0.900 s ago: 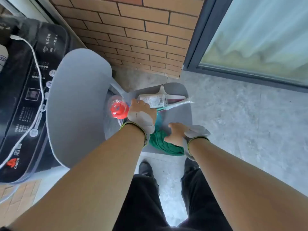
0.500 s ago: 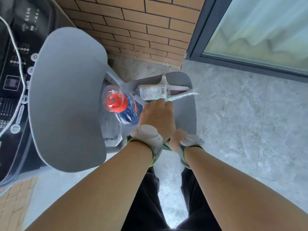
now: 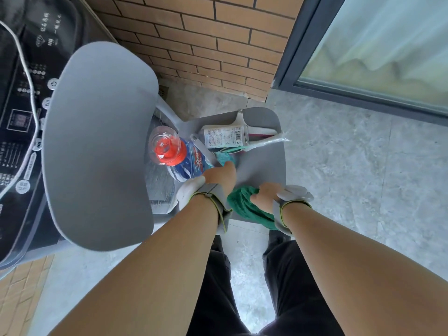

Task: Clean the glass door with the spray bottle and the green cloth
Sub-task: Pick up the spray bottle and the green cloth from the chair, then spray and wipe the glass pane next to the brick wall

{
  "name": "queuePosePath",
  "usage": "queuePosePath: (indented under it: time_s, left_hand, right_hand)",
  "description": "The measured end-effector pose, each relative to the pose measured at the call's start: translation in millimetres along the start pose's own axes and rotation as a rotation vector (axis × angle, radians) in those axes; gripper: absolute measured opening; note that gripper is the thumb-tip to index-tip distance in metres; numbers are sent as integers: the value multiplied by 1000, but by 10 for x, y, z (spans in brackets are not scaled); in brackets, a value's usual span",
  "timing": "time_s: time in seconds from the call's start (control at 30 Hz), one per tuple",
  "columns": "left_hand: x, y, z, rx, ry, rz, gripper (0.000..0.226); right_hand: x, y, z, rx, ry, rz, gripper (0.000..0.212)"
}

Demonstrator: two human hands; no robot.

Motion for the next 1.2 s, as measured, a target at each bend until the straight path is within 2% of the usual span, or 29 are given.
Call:
queuePosePath:
  time_s: [0.07, 0.13, 0.23, 0.3, 0.4, 0.5, 0.57, 0.6, 0.67, 0.73, 0.9, 0.97, 1.1, 1.2]
  left_hand:
    - [-13, 8, 52, -101, -56, -71, 65]
    - [-33, -3, 12, -198, -164, -148, 57]
    - [-21, -26, -69, -245, -306, -227, 48]
    - [3, -34, -37, -262, -340, -301, 40]
    - [49, -85, -41, -259, -355, -326, 43]
    - [-60, -93, -232, -280, -456, -317, 46]
    - [-192, -58, -330, -293, -527, -261, 59]
    - [-369, -46, -476, -256, -561, -245, 59]
    - [-664, -35, -747, -187, -622, -226, 38]
    - [-1072, -26, -1177, -182, -720, -186, 21]
    - [-2162, -182, -2184, -181, -963, -142, 29]
    - [-2576, -272, -2468, -170, -1019, -123, 23]
    - [-3380, -542, -3063, -172, -1060, -133, 26]
    - [-3938, -750, -3519, -205, -1121, -188, 34]
  right_hand:
    - [-28, 31, -3, -19, -28, 52, 32]
    - [-31, 45, 4, 2, -32, 88, 28]
    - [-25, 65, 1, 50, 17, 90, 20]
    - [-33, 105, -30, 91, 50, 81, 16]
    - [-124, 212, -94, 90, 29, 67, 11]
    - [-286, 339, -242, -1, 5, 148, 17]
    - [-370, 414, -336, -31, -11, 207, 30]
    - [-447, 554, -467, -32, -19, 216, 30]
    - [-552, 749, -623, -28, -11, 218, 10]
    - [-763, 1173, -995, -83, -47, 310, 12]
    - [-1301, 2317, -1865, -123, -65, 635, 15]
    - [-1498, 2720, -2084, -149, -25, 712, 9]
    - [-2056, 3647, -2421, -251, 24, 843, 35]
    - [-2392, 4308, -2671, -299, 70, 945, 44]
Point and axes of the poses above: each hand's wrist, its own z-axis towards the middle knuckle, its own y-axis out of the back of the hand, x = y × z, the point moved 5 cm from there along z, towards the middle knuckle, and after that the axes turned 7 degrees about -y, right-handed, at the moved point
